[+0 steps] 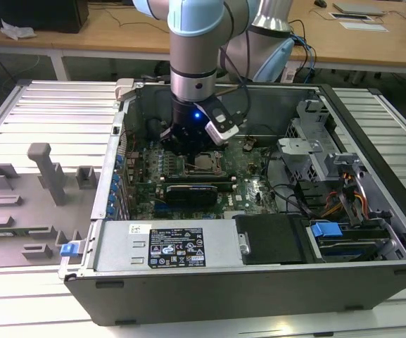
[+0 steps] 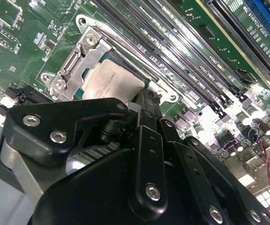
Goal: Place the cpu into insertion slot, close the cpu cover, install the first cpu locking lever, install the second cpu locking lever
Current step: 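Close the cpu cover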
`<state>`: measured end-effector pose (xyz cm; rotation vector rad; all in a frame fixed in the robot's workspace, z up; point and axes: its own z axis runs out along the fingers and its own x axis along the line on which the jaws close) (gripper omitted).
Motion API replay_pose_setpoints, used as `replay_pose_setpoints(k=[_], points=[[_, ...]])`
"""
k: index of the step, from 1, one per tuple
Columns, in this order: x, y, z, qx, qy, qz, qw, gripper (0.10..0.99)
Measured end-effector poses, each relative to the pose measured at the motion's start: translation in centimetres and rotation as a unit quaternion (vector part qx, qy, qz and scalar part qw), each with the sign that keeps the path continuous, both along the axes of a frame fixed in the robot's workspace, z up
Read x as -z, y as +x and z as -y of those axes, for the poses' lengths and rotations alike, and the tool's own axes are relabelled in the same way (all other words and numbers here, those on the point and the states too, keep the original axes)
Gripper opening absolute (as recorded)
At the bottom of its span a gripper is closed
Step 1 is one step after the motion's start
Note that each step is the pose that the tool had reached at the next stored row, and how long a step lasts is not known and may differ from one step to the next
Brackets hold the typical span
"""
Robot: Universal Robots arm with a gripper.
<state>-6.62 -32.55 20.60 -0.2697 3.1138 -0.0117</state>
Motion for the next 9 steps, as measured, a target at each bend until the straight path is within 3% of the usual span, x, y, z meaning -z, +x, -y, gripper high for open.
replay_pose_setpoints(k=[5, 9], points=[[-0.61, 0.04, -0.01, 0.000, 0.0001, 0.0000, 1.0000, 0.106], [-0.68, 0.09, 0.00, 0.000, 0.0001, 0.0000, 1.0000, 0.106]])
